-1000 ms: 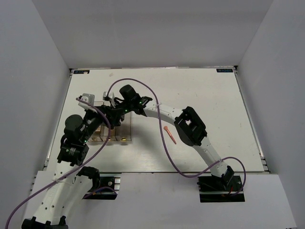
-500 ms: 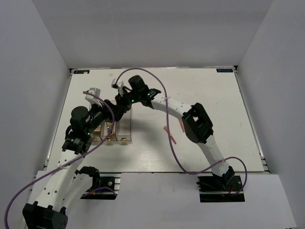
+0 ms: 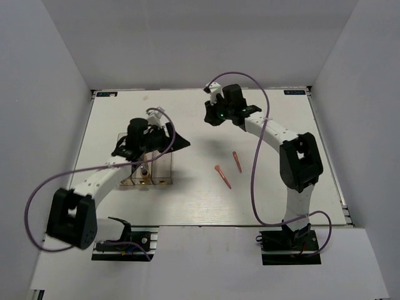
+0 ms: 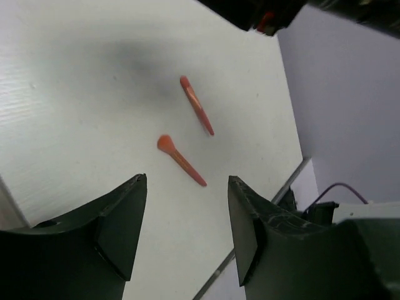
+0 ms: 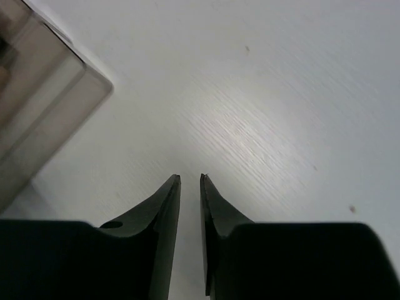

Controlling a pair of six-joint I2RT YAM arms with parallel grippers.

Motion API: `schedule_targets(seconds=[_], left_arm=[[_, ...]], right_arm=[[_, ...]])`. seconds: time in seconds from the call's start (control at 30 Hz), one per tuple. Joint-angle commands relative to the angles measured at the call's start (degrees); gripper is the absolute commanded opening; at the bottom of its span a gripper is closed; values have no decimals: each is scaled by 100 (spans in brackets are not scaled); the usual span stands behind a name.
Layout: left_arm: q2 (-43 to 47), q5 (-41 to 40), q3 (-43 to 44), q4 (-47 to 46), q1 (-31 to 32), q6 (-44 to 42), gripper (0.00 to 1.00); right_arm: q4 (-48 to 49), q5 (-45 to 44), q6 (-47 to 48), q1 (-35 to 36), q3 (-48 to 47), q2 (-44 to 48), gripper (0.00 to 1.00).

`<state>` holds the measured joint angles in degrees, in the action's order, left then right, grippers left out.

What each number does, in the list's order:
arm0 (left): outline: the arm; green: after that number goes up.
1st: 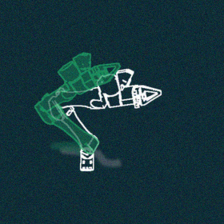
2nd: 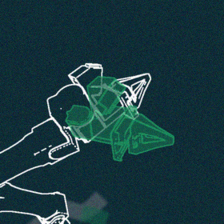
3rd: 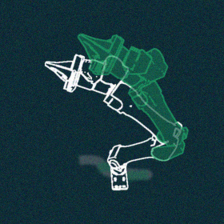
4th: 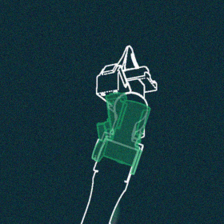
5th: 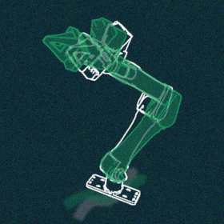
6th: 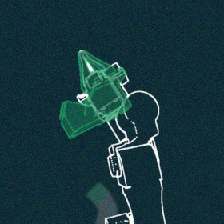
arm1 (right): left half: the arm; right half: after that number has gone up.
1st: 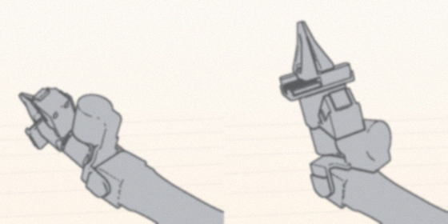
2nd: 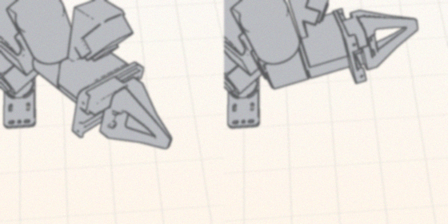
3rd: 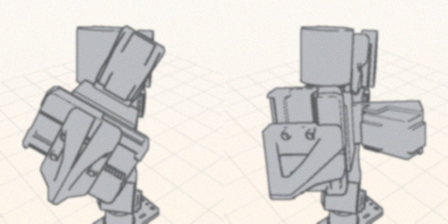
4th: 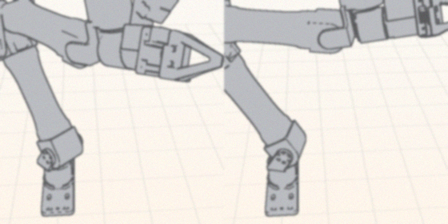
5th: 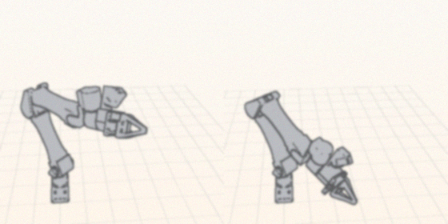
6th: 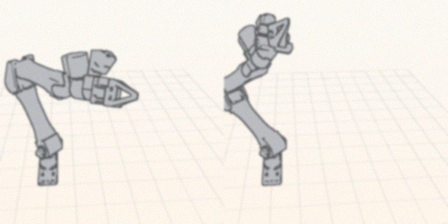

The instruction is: Organize the makeup

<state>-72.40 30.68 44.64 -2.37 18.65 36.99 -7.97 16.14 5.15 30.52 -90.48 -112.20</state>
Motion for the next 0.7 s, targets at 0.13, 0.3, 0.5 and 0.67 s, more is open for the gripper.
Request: schedule_targets(seconds=[0.13, 0.3, 0.5, 0.67], left_arm=[[-1940, -632, 1510, 1718, 1016, 326, 64], [-3173, -1308, 2978, 2960, 1693, 554, 62], [-4738, -2064, 5093, 4858, 2291, 1029, 61], [-5064, -2425, 5704, 5562, 2529, 1467, 60]], right_arm=[[-468, -243, 65, -705, 1022, 1059, 31], [-749, -234, 57, -1206, 1453, 1455, 34], [-979, -182, -40, -1707, 1603, 1500, 36], [-891, 11, -216, -1954, 1761, 1596, 36]])
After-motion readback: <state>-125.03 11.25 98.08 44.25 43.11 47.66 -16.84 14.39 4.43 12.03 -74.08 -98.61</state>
